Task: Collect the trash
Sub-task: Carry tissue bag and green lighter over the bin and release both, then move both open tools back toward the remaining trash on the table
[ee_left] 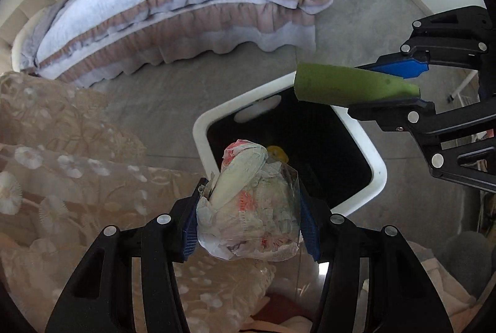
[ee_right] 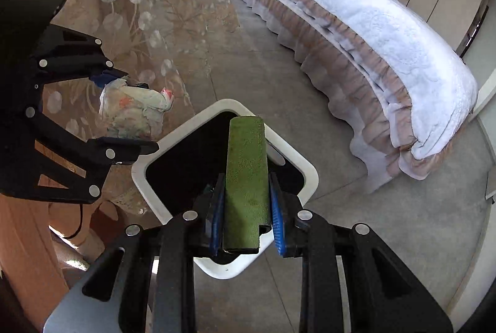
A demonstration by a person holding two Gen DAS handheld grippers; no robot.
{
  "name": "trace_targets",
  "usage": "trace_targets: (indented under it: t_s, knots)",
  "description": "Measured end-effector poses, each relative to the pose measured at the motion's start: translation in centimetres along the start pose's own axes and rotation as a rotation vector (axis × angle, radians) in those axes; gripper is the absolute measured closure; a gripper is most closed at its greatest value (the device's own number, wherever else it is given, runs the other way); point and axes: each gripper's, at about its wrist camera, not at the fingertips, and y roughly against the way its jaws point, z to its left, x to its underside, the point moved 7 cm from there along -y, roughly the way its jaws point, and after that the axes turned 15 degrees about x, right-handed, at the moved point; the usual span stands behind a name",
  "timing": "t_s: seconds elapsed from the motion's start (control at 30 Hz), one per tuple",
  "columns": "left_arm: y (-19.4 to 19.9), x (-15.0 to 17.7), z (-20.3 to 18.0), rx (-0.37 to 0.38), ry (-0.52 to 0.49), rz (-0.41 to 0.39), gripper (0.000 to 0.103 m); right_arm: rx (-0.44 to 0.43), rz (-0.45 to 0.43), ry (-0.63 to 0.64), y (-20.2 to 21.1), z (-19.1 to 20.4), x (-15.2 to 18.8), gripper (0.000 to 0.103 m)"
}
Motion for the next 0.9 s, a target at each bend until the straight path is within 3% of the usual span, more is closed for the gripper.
trace_targets:
  t_s: [0.03,0.07,0.1,0.23,0.5,0.73,0.9]
  knots:
    - [-1.1,0.1,0.0,0.029,-0.007,0.028,0.037,-0.021,0.029,0.032,-0.9,0.0,0.7,0.033]
    - [-1.9,0.2,0.0,0.05,-0.016,0.049,0.004,-0.012,0.039,0.055,-1.4,-0.2,1.1,0.01]
    - [-2.4,0.3,0.0,0.054,-0.035,0.049,0.005,-0.003,0.044,0.083,-1.9,-0.2,1.6,0.006]
    - [-3.8,0.5,-0.2,0.086,-0.054,0.065,0.005,-0.002,0.089,0.126,-2.7,0.0,3.0,0.005]
    - [-3.3,0.2,-1.5,0.101,-0.097,0.042,0.005,-0.003,0.069,0.131,-1.7,0.5,3.2,0.005]
    - [-0.6,-0.5,-2.1,0.074,-0.106,-0.009,0.005,0.015,0.01,0.102,0.9,0.0,1.8,0.005]
    - [2.7,-1.1,-2.0,0.025,-0.081,-0.087,0.005,0.034,-0.045,0.045,3.3,-1.0,0.3,0.005]
